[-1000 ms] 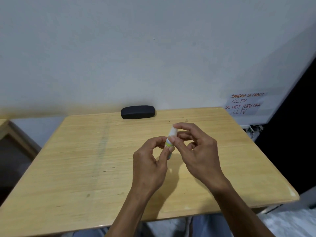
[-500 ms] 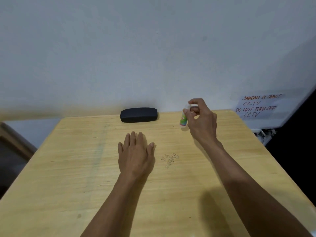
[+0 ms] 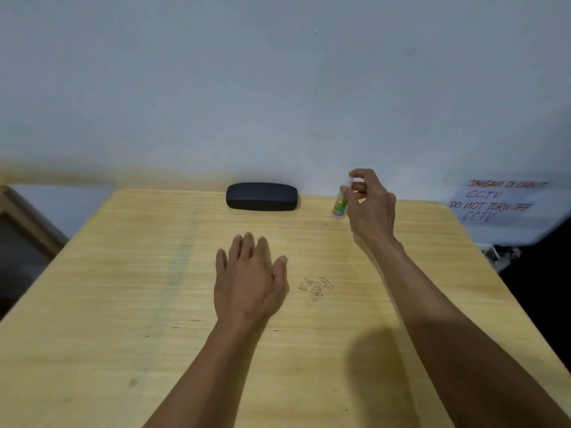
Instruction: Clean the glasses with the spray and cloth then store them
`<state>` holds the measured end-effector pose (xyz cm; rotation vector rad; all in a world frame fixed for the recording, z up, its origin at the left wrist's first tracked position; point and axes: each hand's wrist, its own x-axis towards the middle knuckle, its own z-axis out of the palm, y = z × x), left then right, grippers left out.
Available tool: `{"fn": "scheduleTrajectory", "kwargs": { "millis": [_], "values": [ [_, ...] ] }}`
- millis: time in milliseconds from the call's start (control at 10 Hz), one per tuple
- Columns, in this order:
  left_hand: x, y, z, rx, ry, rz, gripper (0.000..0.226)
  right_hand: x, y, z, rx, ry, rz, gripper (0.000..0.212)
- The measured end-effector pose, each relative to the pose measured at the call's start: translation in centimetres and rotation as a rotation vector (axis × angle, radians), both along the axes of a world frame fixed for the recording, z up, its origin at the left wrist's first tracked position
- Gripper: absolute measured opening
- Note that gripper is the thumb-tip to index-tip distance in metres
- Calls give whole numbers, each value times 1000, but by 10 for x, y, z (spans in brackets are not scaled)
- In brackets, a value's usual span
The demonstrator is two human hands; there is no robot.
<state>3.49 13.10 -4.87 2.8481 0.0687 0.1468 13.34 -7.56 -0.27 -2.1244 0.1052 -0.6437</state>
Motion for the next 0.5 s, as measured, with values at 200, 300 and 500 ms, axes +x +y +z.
{"fn": "scheduleTrajectory", "kwargs": {
  "millis": [200, 300, 500],
  "values": [
    [-1, 0, 1, 17, -2, -5, 68, -2, 0, 0, -54, 3, 4, 26],
    [-1, 0, 3, 3, 4, -8, 69, -5, 1, 1, -76, -9, -12, 32],
    [-1, 0, 4, 0, -5, 2, 69, -15, -4, 6, -49, -29, -56, 38]
  ]
}}
